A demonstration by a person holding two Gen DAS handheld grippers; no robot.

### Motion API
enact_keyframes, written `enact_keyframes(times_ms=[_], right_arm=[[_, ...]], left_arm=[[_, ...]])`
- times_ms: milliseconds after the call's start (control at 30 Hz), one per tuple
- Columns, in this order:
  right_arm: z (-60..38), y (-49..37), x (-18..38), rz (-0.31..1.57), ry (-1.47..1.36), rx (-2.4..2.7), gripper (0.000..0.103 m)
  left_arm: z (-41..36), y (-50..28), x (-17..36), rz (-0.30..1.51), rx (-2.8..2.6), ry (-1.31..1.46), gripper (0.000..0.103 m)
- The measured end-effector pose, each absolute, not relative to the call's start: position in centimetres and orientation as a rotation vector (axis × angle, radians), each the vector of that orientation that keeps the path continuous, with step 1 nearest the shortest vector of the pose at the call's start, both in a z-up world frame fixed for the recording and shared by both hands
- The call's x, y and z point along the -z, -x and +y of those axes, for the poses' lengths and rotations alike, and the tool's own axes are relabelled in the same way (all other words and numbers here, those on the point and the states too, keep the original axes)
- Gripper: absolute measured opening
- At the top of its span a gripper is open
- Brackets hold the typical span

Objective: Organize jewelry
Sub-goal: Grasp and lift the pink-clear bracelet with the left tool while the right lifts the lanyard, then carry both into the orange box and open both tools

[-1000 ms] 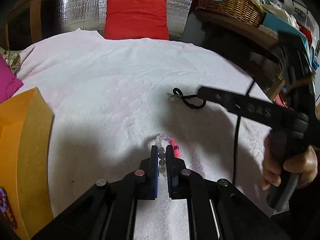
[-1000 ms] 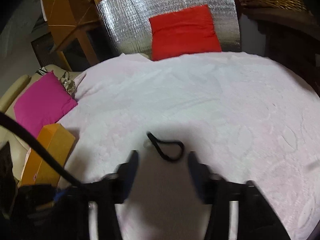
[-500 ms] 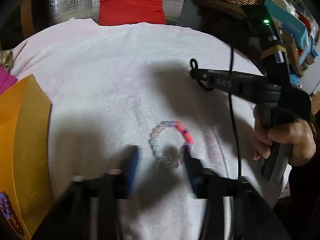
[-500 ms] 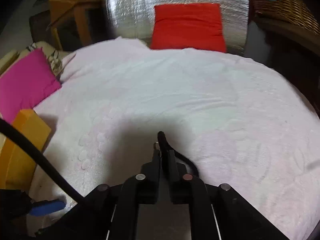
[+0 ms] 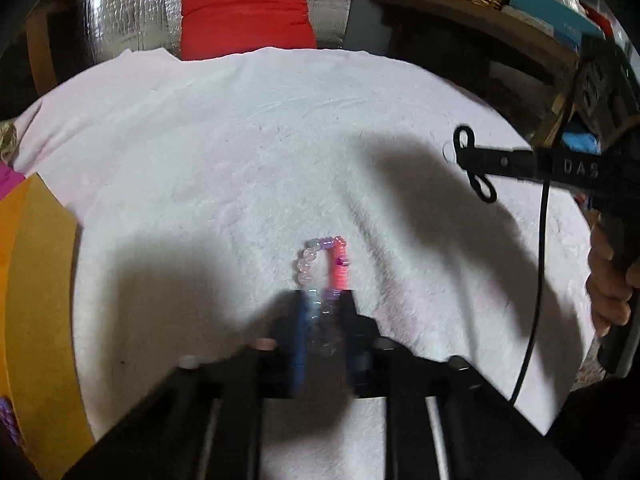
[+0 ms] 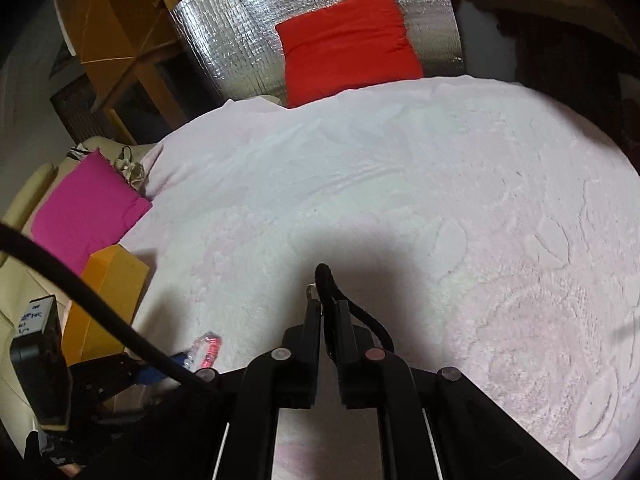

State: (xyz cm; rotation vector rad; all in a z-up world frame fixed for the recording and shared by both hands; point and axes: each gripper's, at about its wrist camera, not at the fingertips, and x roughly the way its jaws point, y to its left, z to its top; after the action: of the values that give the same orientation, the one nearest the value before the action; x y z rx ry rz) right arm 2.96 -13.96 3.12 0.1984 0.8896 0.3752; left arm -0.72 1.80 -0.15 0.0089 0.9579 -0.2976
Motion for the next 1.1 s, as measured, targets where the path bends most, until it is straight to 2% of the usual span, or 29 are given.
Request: enact_keyframes(times_ms=[533, 733, 1100], right_arm=[[-14.5, -2.0, -3.8, 0.849, -0.251, -0.45, 0.008], [-12.0, -1.0, -5.4, 0.785, -0.252, -0.534, 0.008], [-5.3, 1.1, -7.1, 0.722, -0.237, -0.669, 0.008]], left_arm=[[1.8, 3.6, -5.3, 0.773, 0.249, 0.034, 0.008], [3.0, 5.9, -8.1, 0.659, 0.126, -0.012, 0.008], [9.0, 8.2, -10.4, 0.581, -0.097, 0.057, 0.008]])
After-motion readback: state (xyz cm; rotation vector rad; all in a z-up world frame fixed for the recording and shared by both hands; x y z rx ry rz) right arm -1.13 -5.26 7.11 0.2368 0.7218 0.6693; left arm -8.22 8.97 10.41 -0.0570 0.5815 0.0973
